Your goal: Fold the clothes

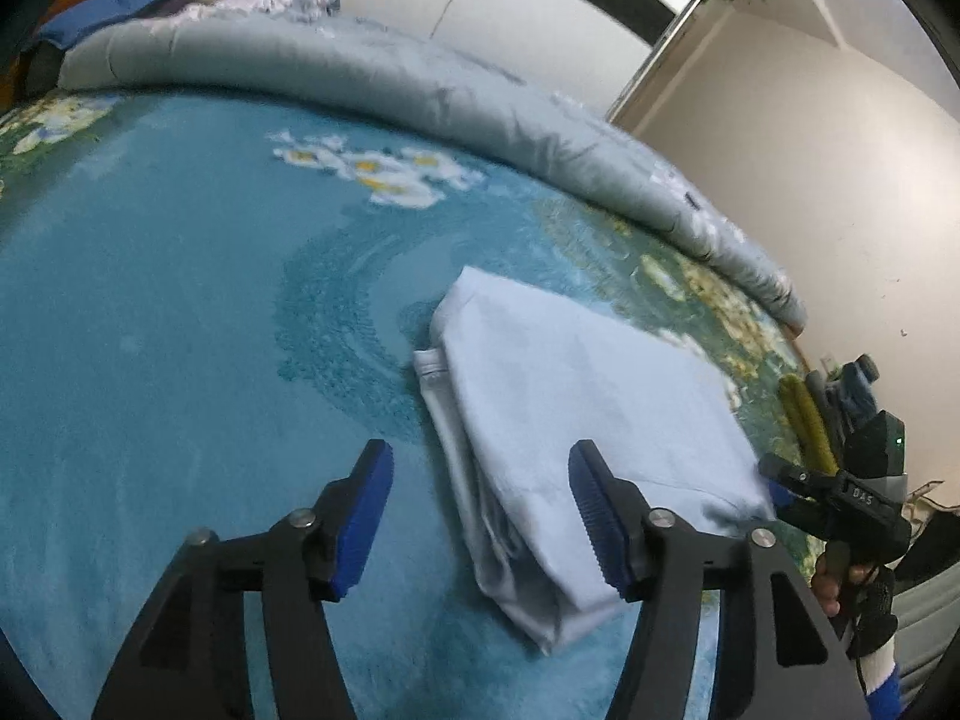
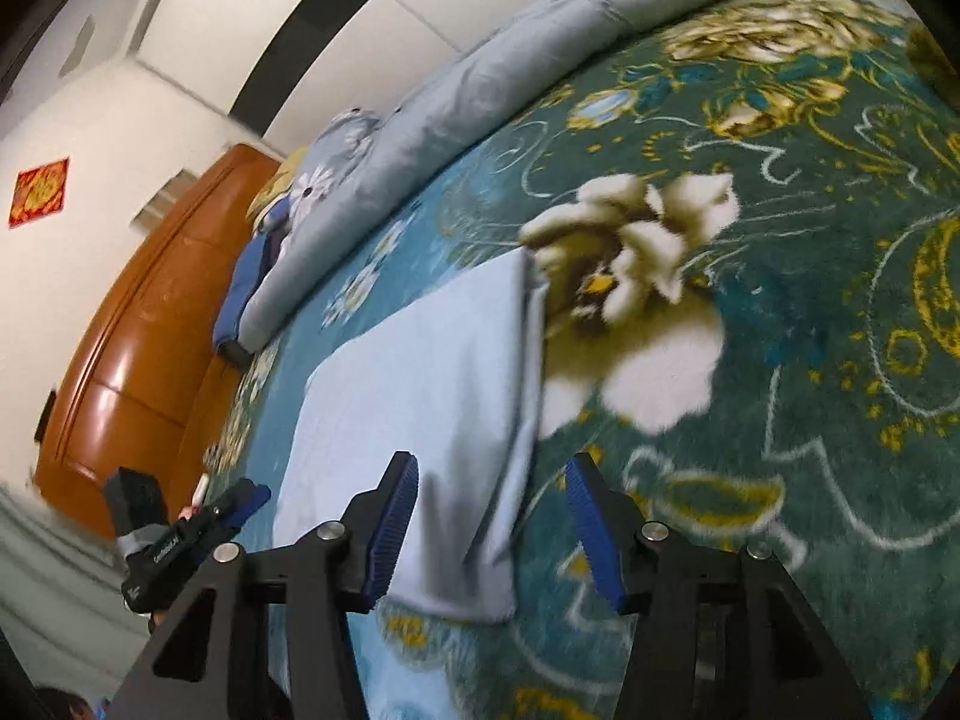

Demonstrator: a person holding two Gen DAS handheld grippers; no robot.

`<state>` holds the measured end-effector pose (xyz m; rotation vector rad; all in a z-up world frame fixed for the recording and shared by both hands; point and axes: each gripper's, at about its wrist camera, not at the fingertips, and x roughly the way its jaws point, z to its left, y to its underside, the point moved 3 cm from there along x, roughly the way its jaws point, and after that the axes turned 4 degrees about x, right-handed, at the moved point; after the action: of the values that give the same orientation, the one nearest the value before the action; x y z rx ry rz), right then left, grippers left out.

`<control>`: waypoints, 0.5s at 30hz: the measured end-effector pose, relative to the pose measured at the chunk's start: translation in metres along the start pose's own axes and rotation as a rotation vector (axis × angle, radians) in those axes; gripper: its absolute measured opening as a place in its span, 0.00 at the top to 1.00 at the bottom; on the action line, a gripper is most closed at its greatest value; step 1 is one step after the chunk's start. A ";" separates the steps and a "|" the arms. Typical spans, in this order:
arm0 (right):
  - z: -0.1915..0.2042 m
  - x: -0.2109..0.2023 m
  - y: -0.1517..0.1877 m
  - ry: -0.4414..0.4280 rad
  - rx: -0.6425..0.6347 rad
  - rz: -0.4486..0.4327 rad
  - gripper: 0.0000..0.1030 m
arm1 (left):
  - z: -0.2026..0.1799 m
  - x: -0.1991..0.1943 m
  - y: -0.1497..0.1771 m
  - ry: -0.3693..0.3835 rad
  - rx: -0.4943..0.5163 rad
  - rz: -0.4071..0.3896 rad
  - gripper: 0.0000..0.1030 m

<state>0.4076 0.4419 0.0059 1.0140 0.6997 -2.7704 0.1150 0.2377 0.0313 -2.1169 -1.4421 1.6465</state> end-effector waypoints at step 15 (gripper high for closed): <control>0.018 0.038 -0.015 -0.043 -0.055 0.040 0.66 | -0.016 0.041 -0.008 0.057 0.020 0.038 0.50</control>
<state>0.3640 0.4489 -0.0011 0.9454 0.7366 -2.7148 0.1216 0.2781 0.0130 -2.1747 -1.3719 1.5921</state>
